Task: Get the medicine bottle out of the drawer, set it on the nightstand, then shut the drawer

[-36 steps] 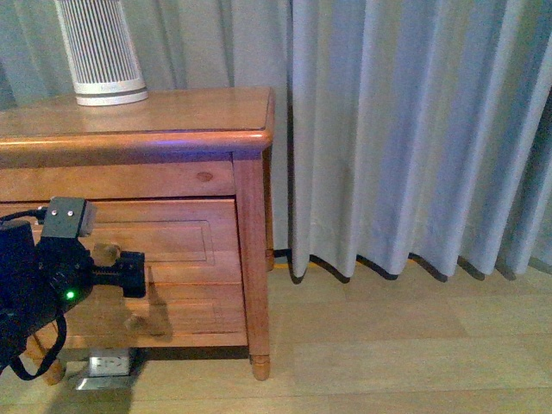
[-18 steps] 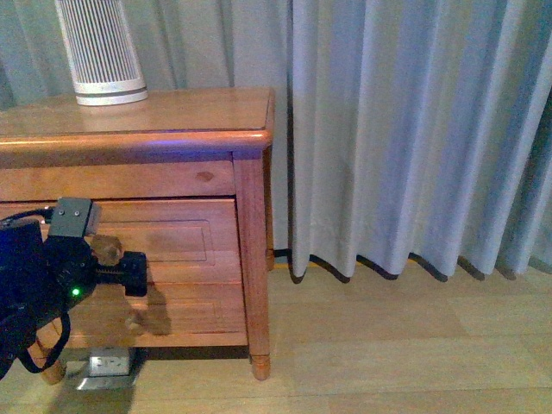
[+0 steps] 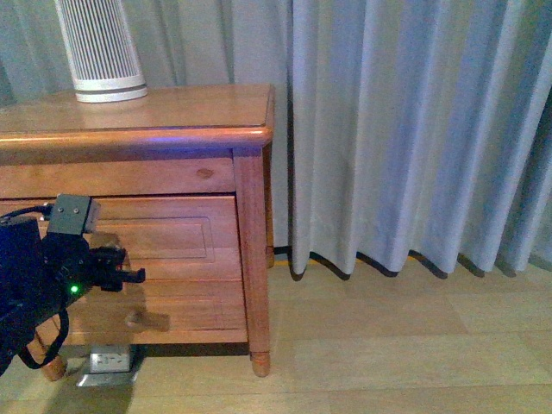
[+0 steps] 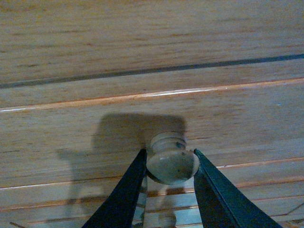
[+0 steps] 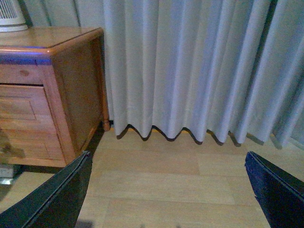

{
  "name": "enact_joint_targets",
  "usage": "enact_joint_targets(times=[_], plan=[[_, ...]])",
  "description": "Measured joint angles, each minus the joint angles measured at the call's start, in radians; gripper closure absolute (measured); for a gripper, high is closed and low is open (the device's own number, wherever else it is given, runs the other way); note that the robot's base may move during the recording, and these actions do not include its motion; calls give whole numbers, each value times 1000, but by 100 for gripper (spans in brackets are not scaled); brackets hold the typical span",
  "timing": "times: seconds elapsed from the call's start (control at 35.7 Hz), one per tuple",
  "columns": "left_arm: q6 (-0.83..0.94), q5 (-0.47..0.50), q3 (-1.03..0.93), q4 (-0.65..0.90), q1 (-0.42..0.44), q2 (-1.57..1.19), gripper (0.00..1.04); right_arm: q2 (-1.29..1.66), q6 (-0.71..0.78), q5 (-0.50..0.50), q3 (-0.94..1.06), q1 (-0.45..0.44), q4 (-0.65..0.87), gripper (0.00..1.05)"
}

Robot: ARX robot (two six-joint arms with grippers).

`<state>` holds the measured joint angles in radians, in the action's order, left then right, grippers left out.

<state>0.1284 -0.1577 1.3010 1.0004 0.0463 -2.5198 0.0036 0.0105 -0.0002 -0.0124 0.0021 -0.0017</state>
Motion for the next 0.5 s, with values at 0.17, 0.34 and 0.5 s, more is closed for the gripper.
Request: enact_joint_targets(times=[0.17,0.34,0.5], plan=[[6,-6,-1,5,3,0,80,0,0,0,0,0,0,7],[5,-2,-38,54,3,2,80,0,0,0,0,0,0,7],[-3,5,-169,119,6,50,80,0,0,0,0,0,0,7]])
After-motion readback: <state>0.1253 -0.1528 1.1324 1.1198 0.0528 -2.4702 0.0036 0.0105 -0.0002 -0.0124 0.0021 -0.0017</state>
